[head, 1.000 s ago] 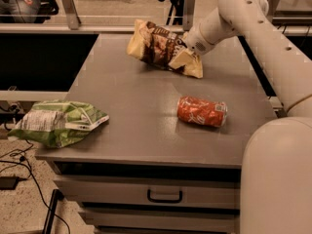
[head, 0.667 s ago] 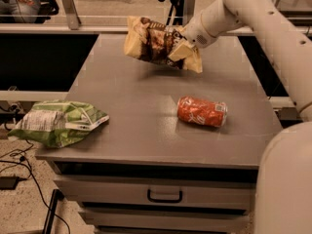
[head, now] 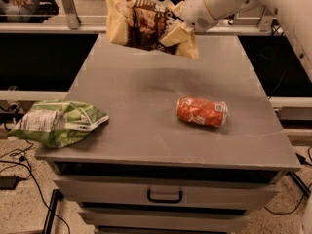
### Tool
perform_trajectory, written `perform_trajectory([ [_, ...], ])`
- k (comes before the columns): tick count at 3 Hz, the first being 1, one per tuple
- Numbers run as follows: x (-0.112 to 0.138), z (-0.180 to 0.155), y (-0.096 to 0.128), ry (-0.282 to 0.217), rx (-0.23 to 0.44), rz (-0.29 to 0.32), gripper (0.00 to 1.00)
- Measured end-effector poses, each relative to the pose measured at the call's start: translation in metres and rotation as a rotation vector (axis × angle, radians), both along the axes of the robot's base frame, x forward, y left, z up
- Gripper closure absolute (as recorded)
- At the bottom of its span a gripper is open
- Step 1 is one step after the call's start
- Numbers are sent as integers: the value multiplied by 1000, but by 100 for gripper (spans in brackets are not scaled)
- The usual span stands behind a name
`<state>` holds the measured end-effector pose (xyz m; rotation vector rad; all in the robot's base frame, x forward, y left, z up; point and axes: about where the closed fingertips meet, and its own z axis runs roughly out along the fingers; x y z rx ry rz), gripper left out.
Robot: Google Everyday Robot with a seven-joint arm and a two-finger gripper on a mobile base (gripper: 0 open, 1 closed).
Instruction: Move brown chip bag near green jalapeno chip bag
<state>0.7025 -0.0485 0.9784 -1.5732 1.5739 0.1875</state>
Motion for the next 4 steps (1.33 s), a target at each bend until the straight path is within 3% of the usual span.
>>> perform_trajectory([
  [1,-9,1,25,8,-32,49,100],
  [2,-20,-22,79,67,-94,159,100],
  [3,-26,-41,110,116,-129,226,100],
  [4,-33,-60,137,169,-143,264,83],
])
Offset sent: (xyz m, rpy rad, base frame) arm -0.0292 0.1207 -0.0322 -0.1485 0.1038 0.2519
